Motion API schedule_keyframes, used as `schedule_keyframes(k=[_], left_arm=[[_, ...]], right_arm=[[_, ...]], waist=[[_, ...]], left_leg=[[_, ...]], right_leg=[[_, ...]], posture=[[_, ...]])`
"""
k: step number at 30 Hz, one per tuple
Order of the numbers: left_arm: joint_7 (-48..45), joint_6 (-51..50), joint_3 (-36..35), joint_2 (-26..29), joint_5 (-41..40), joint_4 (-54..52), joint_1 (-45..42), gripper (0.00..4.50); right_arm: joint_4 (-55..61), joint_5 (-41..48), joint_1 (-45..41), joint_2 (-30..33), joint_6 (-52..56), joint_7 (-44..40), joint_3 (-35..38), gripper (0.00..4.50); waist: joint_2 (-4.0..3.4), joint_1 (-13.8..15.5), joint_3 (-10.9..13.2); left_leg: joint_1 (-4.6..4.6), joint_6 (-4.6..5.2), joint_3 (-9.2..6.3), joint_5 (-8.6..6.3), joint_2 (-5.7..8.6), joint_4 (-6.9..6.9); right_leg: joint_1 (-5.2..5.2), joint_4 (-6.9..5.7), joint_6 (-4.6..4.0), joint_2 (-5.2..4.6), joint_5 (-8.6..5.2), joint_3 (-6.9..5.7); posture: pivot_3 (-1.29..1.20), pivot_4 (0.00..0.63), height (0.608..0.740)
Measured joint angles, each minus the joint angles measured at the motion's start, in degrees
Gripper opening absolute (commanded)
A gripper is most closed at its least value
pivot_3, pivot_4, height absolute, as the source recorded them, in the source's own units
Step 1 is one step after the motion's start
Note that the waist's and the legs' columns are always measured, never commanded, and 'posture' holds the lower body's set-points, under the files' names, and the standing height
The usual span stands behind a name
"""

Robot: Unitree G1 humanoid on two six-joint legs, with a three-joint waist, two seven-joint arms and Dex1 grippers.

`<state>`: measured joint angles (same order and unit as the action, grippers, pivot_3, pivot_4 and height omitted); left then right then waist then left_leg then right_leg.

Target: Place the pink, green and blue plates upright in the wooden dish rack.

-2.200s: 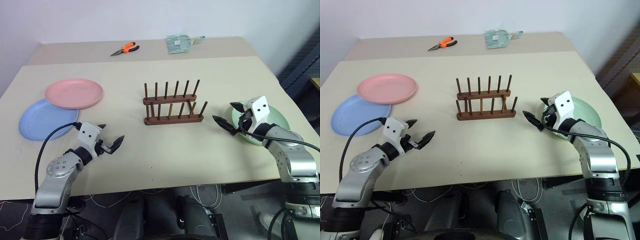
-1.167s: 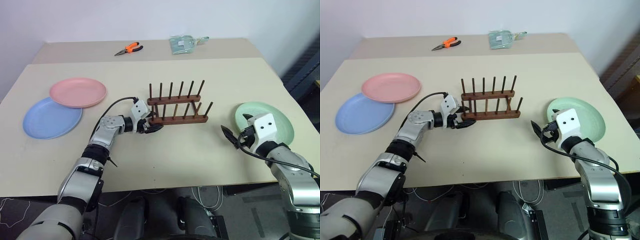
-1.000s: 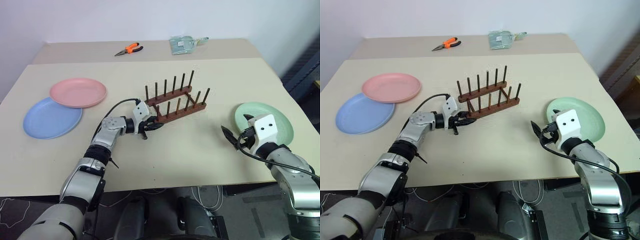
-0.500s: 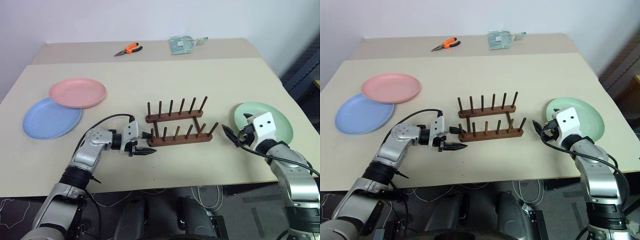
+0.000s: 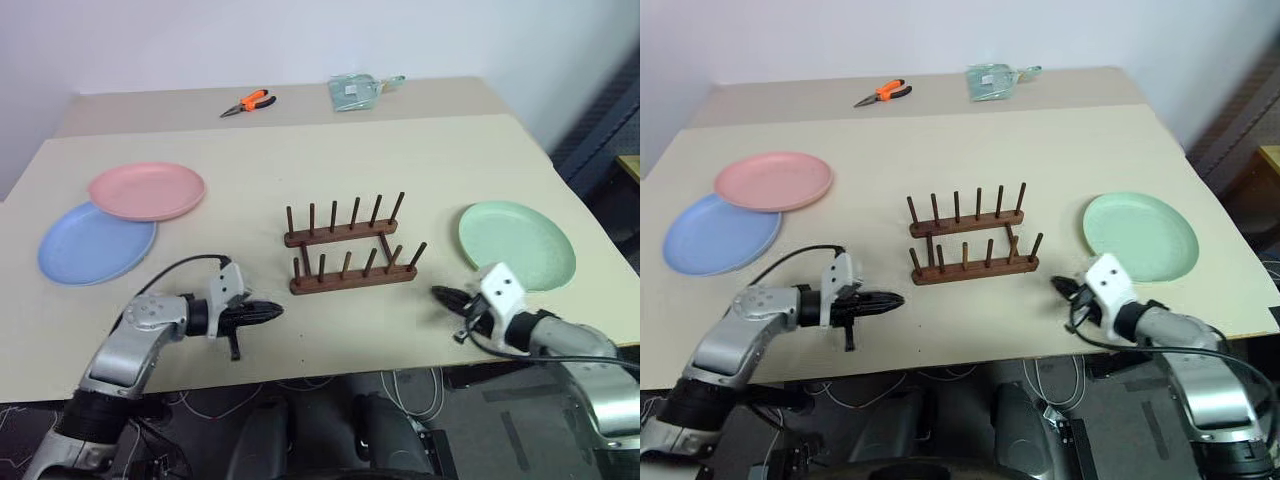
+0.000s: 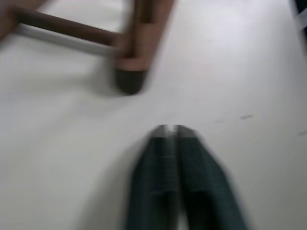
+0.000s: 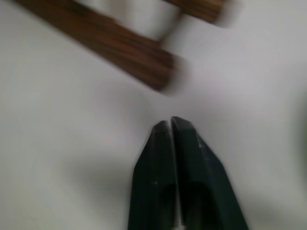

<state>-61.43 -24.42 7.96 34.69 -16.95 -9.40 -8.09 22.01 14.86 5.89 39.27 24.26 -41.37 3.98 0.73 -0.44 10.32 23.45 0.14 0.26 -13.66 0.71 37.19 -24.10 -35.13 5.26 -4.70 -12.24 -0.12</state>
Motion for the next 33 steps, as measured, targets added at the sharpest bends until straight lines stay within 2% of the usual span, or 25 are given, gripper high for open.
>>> schedule_keyframes(k=[6,13,16,22,25,27,30,32,33], left_arm=[[5.9,-2.1,3.7,-6.5,1.4,-0.7,-1.8,0.03],[19.0,7.5,4.6,-14.8,7.6,12.6,-9.3,0.03],[22.4,9.8,3.6,-16.1,8.1,17.7,-12.2,0.03],[24.5,12.8,2.2,-16.2,8.8,21.4,-13.5,0.03],[25.4,13.8,1.7,-15.6,9.0,21.5,-13.0,0.0],[25.5,13.7,1.1,-14.8,9.0,21.1,-12.6,0.0],[25.5,13.0,-1.1,-13.2,8.0,18.0,-10.0,0.92],[26.3,11.6,-4.0,-12.1,6.8,15.8,-7.8,1.92],[27.2,10.7,-5.6,-12.0,6.2,15.2,-7.3,2.32]], right_arm=[[-2.4,-5.4,-6.3,-3.3,1.3,4.4,-7.5,0.0],[-15.3,-13.8,-17.5,-9.8,-1.4,13.6,-11.5,0.0],[-20.7,-15.1,-21.3,-11.6,-2.9,15.4,-11.6,0.0],[-25.8,-16.2,-24.4,-12.8,-5.3,16.4,-11.6,0.0],[-25.9,-15.8,-24.3,-12.9,-5.7,15.9,-11.3,0.8],[-25.1,-15.0,-23.7,-12.9,-5.7,14.7,-10.3,1.79],[-21.6,-13.7,-21.4,-12.6,-5.4,12.2,-9.9,3.34],[-18.5,-13.4,-20.1,-12.0,-5.3,10.2,-10.3,4.37],[-17.3,-13.3,-19.8,-11.8,-5.2,9.5,-10.4,4.5]], waist=[[0.02,1.1,0.0],[0.17,1.0,-0.3],[0.17,0.8,-0.5],[0.14,0.4,-0.6],[0.14,0.0,-0.6],[0.14,-0.4,-0.6],[0.13,-0.9,-0.6],[0.13,-0.9,-0.6],[0.13,-0.7,-0.6]], left_leg=[[0.06,0.0,0.0,0.0,0.29,0.01],[-0.12,0.0,-0.06,0.0,0.35,0.12],[-0.15,0.01,-0.08,0.01,0.34,0.06],[-0.21,0.01,-0.08,0.01,0.33,0.04],[-0.22,0.01,-0.1,0.01,0.32,0.03],[-0.25,0.01,-0.1,0.01,0.3,0.0],[-0.27,0.01,-0.09,0.0,0.11,-0.1],[-0.22,0.01,-0.09,0.0,0.0,-0.14],[-0.17,0.01,-0.09,0.0,-0.01,-0.14]], right_leg=[[0.0,0.02,0.05,-0.23,-0.02,0.0],[0.25,-0.01,0.04,-0.26,0.0,-0.03],[0.25,-0.02,0.06,-0.2,0.0,-0.04],[0.31,-0.03,0.06,-0.19,0.0,-0.04],[0.32,-0.04,0.07,-0.19,0.0,-0.04],[0.33,-0.06,0.07,-0.17,0.0,-0.03],[0.27,-0.06,0.06,0.01,0.0,-0.02],[0.12,-0.15,0.07,0.09,0.02,-0.02],[0.05,-0.2,0.06,0.12,0.02,-0.02]], posture=[[0.0,0.15,0.738],[0.0,0.15,0.738],[0.0,0.15,0.738],[0.0,0.15,0.738],[0.0,0.15,0.738],[0.0,0.15,0.738],[0.0,0.15,0.738],[0.0,0.15,0.738],[0.0,0.15,0.738]])
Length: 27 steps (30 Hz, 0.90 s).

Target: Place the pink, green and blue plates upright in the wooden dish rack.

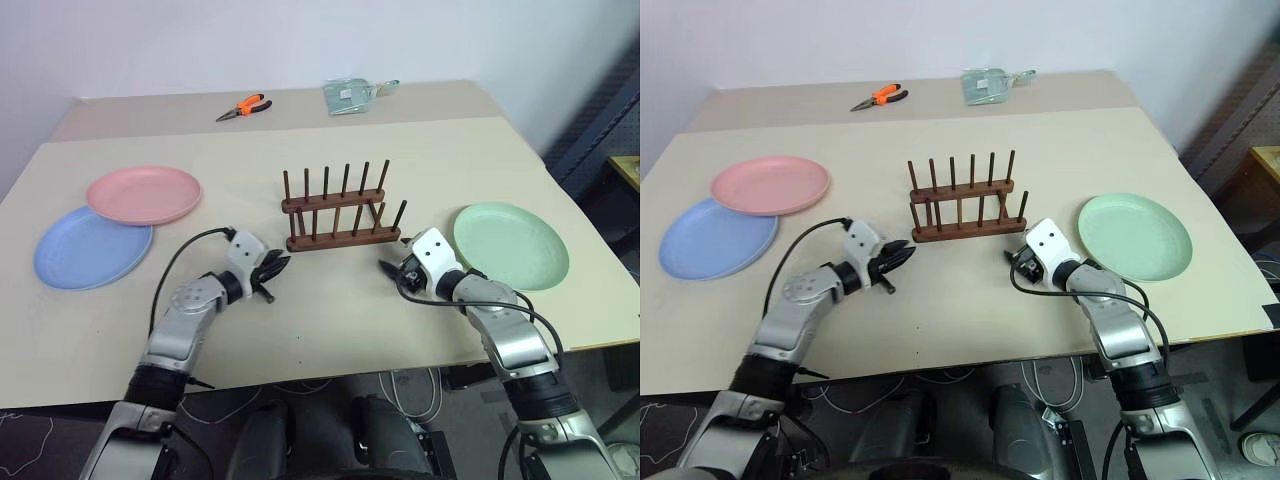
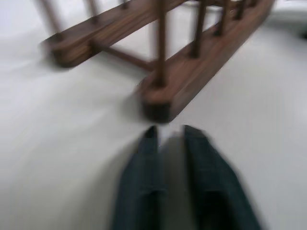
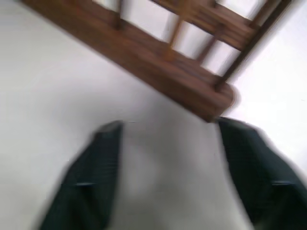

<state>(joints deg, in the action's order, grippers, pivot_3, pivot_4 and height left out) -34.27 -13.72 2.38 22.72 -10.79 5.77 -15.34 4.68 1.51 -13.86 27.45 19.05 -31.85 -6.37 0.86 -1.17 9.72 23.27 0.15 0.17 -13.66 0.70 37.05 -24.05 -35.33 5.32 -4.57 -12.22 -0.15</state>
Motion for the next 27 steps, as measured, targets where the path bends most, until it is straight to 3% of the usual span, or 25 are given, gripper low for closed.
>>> schedule_keyframes(k=[4,9,12,19,24,27], left_arm=[[9.9,-2.5,-11.0,-1.3,-2.8,-0.8,-1.5,2.32],[33.3,-7.1,-25.5,-3.1,-3.1,-0.8,-14.6,2.32],[42.8,-11.4,-33.6,-4.0,-5.5,0.6,-18.7,2.32],[46.2,-23.9,-41.8,-6.9,-17.5,4.7,-20.6,2.32],[47.7,-26.3,-47.0,-6.9,-24.8,10.3,-25.1,2.32],[48.3,-25.9,-48.5,-6.6,-26.9,13.8,-26.5,1.46]], right_arm=[[4.4,0.0,0.3,0.6,0.0,-2.3,-0.2,4.5],[5.2,3.0,0.1,0.4,1.9,-5.9,-0.8,4.5],[5.4,4.3,0.1,0.3,2.3,-7.3,-1.0,4.5],[5.4,4.4,-0.8,0.0,2.0,-7.8,-1.9,4.5],[5.8,4.3,-0.7,-0.2,1.8,-7.0,-2.0,4.5],[6.5,4.1,-0.6,-0.2,1.4,-6.2,-2.0,4.5]], waist=[[0.13,0.6,0.1],[0.32,1.6,0.2],[0.32,1.4,0.2],[0.66,1.8,0.4],[0.76,1.7,0.4],[0.76,1.6,0.4]], left_leg=[[0.19,-0.01,0.0,0.0,0.0,0.1],[0.26,-0.01,-0.03,0.0,0.16,0.09],[0.26,-0.02,-0.01,0.0,0.21,0.08],[0.26,-0.05,-0.07,0.01,0.26,0.11],[0.26,-0.07,-0.08,0.02,0.29,0.1],[0.26,-0.09,-0.08,0.03,0.36,0.09]], right_leg=[[-0.19,-0.04,0.01,-0.01,0.03,-0.01],[-0.14,0.1,0.24,-0.12,0.15,-0.05],[-0.14,0.1,0.34,-0.14,0.2,-0.04],[-0.09,0.1,0.33,-0.13,0.2,-0.05],[-0.1,0.09,0.33,-0.13,0.2,-0.05],[-0.1,0.09,0.33,-0.12,0.2,-0.05]], posture=[[0.0,0.15,0.738],[0.0,0.15,0.738],[0.0,0.15,0.738],[0.0,0.15,0.738],[0.0,0.15,0.738],[0.0,0.15,0.738]])
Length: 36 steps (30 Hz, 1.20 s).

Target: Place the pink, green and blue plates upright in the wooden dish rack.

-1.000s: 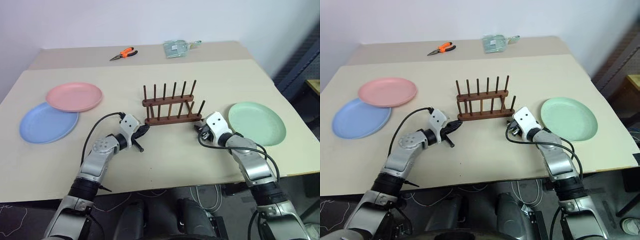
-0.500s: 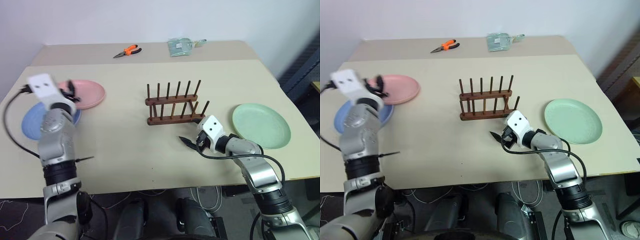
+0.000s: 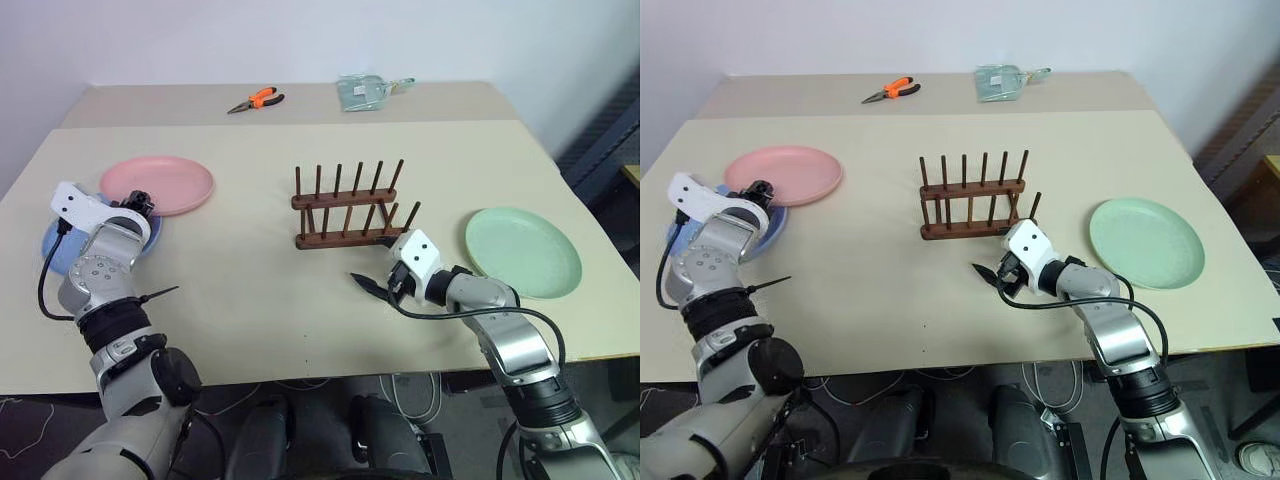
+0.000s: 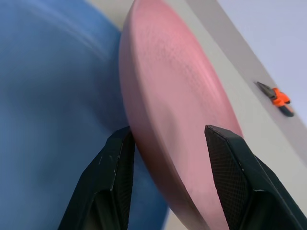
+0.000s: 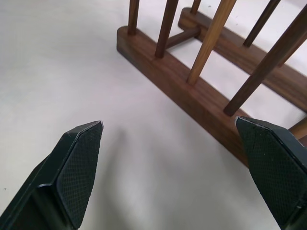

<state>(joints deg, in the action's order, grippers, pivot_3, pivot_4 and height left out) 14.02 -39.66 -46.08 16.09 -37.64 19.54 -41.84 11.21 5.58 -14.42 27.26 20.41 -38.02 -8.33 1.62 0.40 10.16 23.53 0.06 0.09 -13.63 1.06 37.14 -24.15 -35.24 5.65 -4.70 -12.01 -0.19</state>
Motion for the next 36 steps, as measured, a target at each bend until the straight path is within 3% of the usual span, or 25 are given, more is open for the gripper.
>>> schedule_keyframes(k=[3,8,12,16,23,26,31,33,34,36], left_arm=[[0.7,0.4,-0.5,0.1,-1.4,1.8,-0.7,0.05],[-0.7,1.3,1.1,0.2,-1.8,0.8,-0.9,0.05],[-6.0,1.6,8.1,-0.1,-1.7,-7.8,-0.6,0.05],[-11.2,0.6,19.0,-4.1,-2.4,-18.9,-0.7,0.05],[-12.9,-4.6,30.5,-12.8,-8.0,-28.6,-3.0,0.05],[-11.9,-6.0,31.1,-13.9,-9.8,-30.4,-3.3,0.0],[-10.5,-7.6,30.8,-14.0,-10.8,-30.4,-1.0,0.0],[-10.0,-7.9,29.6,-14.3,-12.4,-30.4,-1.0,0.84],[-10.0,-8.0,29.1,-14.7,-14.0,-30.5,-1.1,1.2],[-9.3,-8.5,28.0,-15.2,-15.9,-30.4,-1.1,2.28]], right_arm=[[0.0,0.0,0.1,0.0,0.0,0.5,0.2,4.5],[1.0,-0.1,0.2,1.6,0.1,1.0,1.1,4.5],[2.7,-2.1,-2.8,4.8,-1.0,1.1,2.2,4.5],[4.7,-5.7,-12.4,5.5,-5.5,1.3,1.5,4.5],[-6.1,-25.5,-25.8,6.4,-19.6,8.2,-8.3,4.5],[-10.7,-31.1,-26.4,6.4,-23.6,11.7,-9.5,3.66],[-13.4,-36.9,-26.6,6.6,-26.6,15.1,-9.9,1.16],[-13.5,-38.6,-26.6,6.7,-27.6,15.9,-10.0,0.24],[-13.6,-39.7,-26.6,7.1,-28.2,16.0,-10.5,0.0],[-13.6,-40.6,-26.6,7.0,-28.8,16.8,-10.8,0.0]], waist=[[0.01,0.1,0.0],[0.07,0.1,0.0],[0.11,0.2,0.1],[0.12,0.2,0.1],[0.12,0.0,0.1],[0.1,-0.2,0.1],[0.11,-0.3,0.1],[0.09,-0.2,0.2],[0.1,-0.2,0.2],[0.08,-0.1,0.2]], left_leg=[[0.0,-0.02,0.0,0.01,0.01,0.0],[0.01,-0.05,0.0,0.01,0.0,-0.02],[0.06,-0.1,0.01,0.02,0.0,-0.01],[0.08,-0.13,-0.01,0.04,0.02,-0.03],[0.09,-0.13,0.03,0.05,0.11,-0.02],[0.08,-0.13,0.03,0.05,0.1,-0.03],[0.09,-0.13,0.03,0.06,0.1,-0.01],[0.09,-0.12,0.03,0.06,0.1,-0.01],[0.09,-0.13,0.02,0.06,0.1,-0.01],[0.09,-0.12,0.02,0.06,0.11,-0.01]], right_leg=[[0.0,0.0,0.0,-0.01,0.0,0.0],[0.0,0.01,-0.01,-0.01,0.0,0.0],[-0.02,0.06,-0.02,-0.09,0.0,0.01],[-0.01,0.11,-0.02,-0.09,0.0,0.01],[-0.04,0.11,-0.03,-0.07,-0.01,0.02],[-0.05,0.09,-0.03,-0.04,-0.01,0.03],[-0.06,0.09,-0.03,-0.01,-0.01,0.04],[-0.06,0.1,-0.03,-0.01,-0.01,0.04],[-0.06,0.1,-0.03,-0.01,-0.01,0.04],[-0.05,0.1,-0.04,-0.02,-0.01,0.04]], posture=[[0.0,0.15,0.738],[0.0,0.15,0.738],[0.0,0.15,0.738],[0.0,0.15,0.738],[0.0,0.15,0.738],[0.0,0.15,0.738],[0.0,0.15,0.738],[0.0,0.15,0.738],[0.0,0.15,0.738],[0.0,0.15,0.738]])
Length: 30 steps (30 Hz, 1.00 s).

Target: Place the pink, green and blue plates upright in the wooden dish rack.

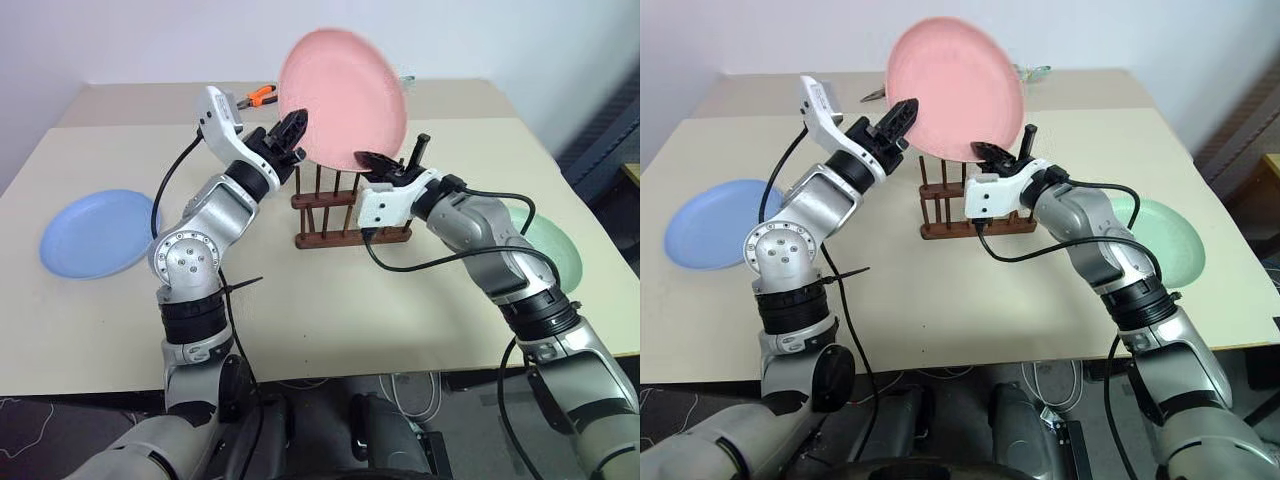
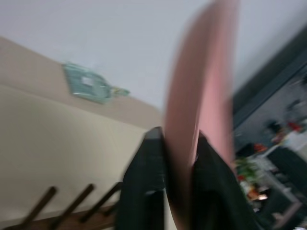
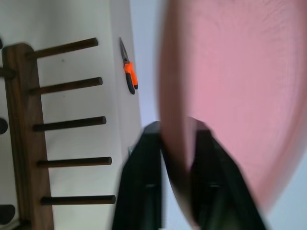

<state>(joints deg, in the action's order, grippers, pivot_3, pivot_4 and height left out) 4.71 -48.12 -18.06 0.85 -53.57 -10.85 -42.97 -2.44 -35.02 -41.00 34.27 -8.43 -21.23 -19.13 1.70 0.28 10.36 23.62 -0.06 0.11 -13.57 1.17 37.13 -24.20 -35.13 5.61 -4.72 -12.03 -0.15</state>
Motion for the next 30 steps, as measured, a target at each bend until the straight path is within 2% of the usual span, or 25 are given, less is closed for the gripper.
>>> schedule_keyframes(k=[3,6,9,12,15,17,21,30], left_arm=[[1.3,0.8,-1.7,-0.4,-2.2,0.2,-0.2,3.72],[1.5,4.9,-2.4,1.7,-0.1,2.3,-1.6,3.72],[-3.0,10.1,0.0,10.1,7.8,3.4,-0.7,3.72],[-12.8,17.5,6.0,18.6,17.3,3.2,5.0,3.72],[-23.8,23.1,12.5,21.9,22.2,2.9,11.9,3.72],[-31.0,25.3,17.0,24.0,23.7,1.1,15.7,3.72],[-41.1,26.6,22.1,25.8,24.3,-3.6,18.8,3.72],[-46.0,26.2,24.6,25.8,24.9,-6.5,20.4,3.72]], right_arm=[[-0.3,-0.9,0.2,0.1,0.7,0.7,0.5,0.0],[0.8,0.0,2.7,-0.1,2.2,0.6,2.7,0.0],[3.7,5.2,6.7,-1.4,5.2,0.4,7.7,0.0],[9.4,19.0,10.6,-6.0,11.3,-2.7,16.3,0.0],[17.4,36.6,12.5,-11.9,23.2,-6.1,23.8,0.0],[22.0,46.3,13.9,-13.6,30.5,-7.6,27.0,0.0],[25.7,58.1,15.8,-14.8,40.8,-7.7,30.2,0.0],[25.7,65.3,18.2,-14.7,46.5,-4.7,32.5,0.0]], waist=[[0.02,0.1,0.0],[0.03,0.3,0.0],[0.0,-0.1,0.0],[-0.03,-0.1,0.0],[-0.05,0.0,0.0],[-0.06,0.2,0.0],[-0.17,0.1,0.1],[-0.34,0.0,0.2]], left_leg=[[0.0,0.0,0.0,0.0,0.0,0.01],[0.0,0.0,0.0,0.0,0.03,-0.01],[0.0,0.0,0.03,0.0,0.01,-0.04],[-0.02,0.0,0.04,0.0,-0.04,-0.12],[-0.01,0.01,0.02,-0.01,-0.19,-0.1],[0.0,0.02,0.01,-0.02,-0.19,-0.11],[0.0,0.02,0.03,-0.03,-0.17,-0.12],[0.06,0.04,0.04,-0.03,-0.15,-0.11]], right_leg=[[0.0,0.0,0.0,0.0,0.0,0.0],[0.01,0.01,0.0,0.02,0.0,0.0],[0.0,0.0,0.0,0.06,0.0,0.01],[0.0,0.0,0.0,0.05,0.0,0.01],[0.01,0.01,-0.13,-0.02,-0.06,0.01],[0.01,0.03,-0.26,-0.09,-0.13,0.01],[-0.06,0.03,-0.34,-0.34,-0.17,0.0],[-0.12,0.01,-0.35,-0.26,-0.18,-0.01]], posture=[[0.0,0.15,0.738],[0.0,0.15,0.738],[0.0,0.15,0.738],[0.0,0.15,0.738],[0.0,0.15,0.738],[0.0,0.15,0.738],[0.0,0.15,0.738],[0.0,0.15,0.738]])
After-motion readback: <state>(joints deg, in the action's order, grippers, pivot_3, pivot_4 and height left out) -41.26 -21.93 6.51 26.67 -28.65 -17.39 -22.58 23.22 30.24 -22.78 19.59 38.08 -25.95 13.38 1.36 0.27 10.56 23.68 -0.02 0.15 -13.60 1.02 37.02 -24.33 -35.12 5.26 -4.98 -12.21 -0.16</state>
